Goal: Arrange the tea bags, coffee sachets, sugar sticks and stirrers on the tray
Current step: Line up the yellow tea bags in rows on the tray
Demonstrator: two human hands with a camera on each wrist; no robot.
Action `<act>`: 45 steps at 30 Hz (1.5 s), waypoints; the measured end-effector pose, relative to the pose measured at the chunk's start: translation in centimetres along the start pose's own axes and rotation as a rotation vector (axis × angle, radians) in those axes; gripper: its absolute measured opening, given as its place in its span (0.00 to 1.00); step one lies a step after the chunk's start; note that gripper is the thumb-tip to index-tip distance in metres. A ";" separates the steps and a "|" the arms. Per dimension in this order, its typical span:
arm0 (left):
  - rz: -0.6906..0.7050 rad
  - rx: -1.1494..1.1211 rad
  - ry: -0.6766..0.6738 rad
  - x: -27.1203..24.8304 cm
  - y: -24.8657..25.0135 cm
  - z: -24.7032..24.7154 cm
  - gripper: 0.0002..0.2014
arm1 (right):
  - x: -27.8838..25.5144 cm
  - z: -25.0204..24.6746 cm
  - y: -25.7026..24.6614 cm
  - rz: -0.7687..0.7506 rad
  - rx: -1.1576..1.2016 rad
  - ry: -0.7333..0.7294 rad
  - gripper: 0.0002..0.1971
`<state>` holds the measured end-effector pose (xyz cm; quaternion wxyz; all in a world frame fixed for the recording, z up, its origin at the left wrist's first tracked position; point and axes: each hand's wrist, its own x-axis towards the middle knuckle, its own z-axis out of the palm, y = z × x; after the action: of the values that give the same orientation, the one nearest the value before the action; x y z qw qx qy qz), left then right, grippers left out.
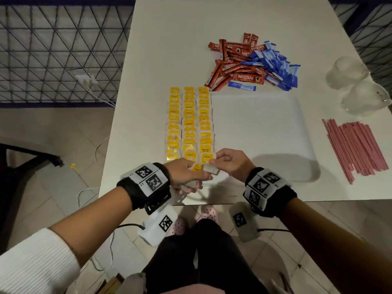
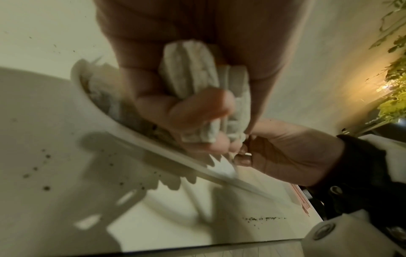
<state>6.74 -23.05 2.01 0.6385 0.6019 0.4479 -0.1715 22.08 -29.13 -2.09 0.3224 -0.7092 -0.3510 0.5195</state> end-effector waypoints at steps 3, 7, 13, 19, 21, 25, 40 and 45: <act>-0.002 0.041 0.010 -0.2 -0.4 -0.5 0.12 | 0.5 0.5 0.5 -0.001 -0.055 0.042 0.11; -0.012 0.097 0.080 -0.7 -0.3 -1.4 0.12 | 0.9 0.6 0.1 0.019 -0.171 0.065 0.13; 0.023 0.051 0.194 -0.8 -0.2 -2.4 0.07 | 0.2 0.2 -1.9 0.001 -0.356 0.032 0.05; 0.047 0.000 0.209 -0.7 0.2 -2.7 0.05 | -0.1 0.4 -2.8 0.039 -0.441 0.058 0.06; 0.040 0.016 0.231 -0.5 0.1 -2.8 0.04 | -0.3 0.6 -2.6 0.041 -0.433 0.075 0.10; 0.024 -0.083 0.255 -0.3 0.2 -3.0 0.03 | -1.6 1.2 -2.3 -0.019 -0.502 0.043 0.22; 0.039 -0.058 0.261 -0.2 0.4 -4.0 0.05 | -0.2 1.1 -2.7 -0.026 -0.569 0.004 0.38; 0.050 -0.121 0.247 -0.5 0.4 -4.4 0.07 | -0.4 0.4 -2.9 -0.050 -0.541 0.038 0.37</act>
<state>5.22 -19.07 3.21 0.6175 0.5900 0.5174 -0.0526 21.10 -27.82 0.43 0.1404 -0.7704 -0.4884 0.3850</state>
